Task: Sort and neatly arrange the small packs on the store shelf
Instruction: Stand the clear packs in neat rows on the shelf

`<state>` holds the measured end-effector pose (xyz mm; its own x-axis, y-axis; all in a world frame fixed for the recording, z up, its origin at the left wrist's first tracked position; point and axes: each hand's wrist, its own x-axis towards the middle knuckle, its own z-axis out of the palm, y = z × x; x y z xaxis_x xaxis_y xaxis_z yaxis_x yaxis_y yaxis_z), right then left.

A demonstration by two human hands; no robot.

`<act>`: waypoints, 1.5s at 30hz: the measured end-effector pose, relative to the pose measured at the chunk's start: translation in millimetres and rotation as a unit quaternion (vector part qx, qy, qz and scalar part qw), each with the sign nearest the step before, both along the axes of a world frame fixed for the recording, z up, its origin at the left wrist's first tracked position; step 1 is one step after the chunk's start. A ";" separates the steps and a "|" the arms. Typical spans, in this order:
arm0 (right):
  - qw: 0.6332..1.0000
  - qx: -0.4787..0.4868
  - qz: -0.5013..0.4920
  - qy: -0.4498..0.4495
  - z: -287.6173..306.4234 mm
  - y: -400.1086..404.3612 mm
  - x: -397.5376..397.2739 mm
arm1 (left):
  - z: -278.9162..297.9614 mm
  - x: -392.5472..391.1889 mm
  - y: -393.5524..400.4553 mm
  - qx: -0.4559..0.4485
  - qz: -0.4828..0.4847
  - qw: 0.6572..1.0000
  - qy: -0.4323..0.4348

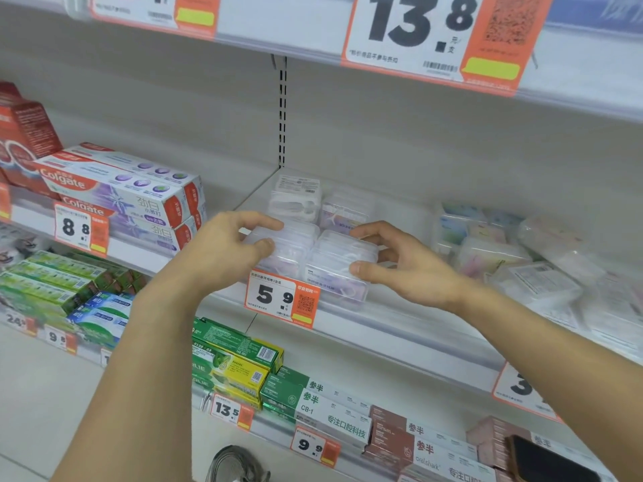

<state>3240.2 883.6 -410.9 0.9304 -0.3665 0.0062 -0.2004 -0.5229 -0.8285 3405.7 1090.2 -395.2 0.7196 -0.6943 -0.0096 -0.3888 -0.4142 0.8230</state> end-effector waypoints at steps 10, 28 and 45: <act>0.961 -0.266 -0.033 0.071 41.7 -30.6 92.3 | -2.7 10.1 -1.9 -0.036 0.032 0.998 -0.048; 0.998 0.038 -0.031 0.030 30.0 -87.5 75.7 | -4.0 85.2 -89.8 -0.009 -0.022 0.991 -0.130; 0.983 0.010 -0.185 0.005 12.8 -70.1 74.0 | 13.0 86.1 -96.0 -0.139 0.110 0.980 -0.090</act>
<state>3314.3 813.5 -398.2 0.7340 -0.6791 -0.0127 -0.3820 -0.3973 -0.8344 3491.7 994.2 -382.1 0.8251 -0.4798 0.2983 -0.4636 -0.2734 0.8428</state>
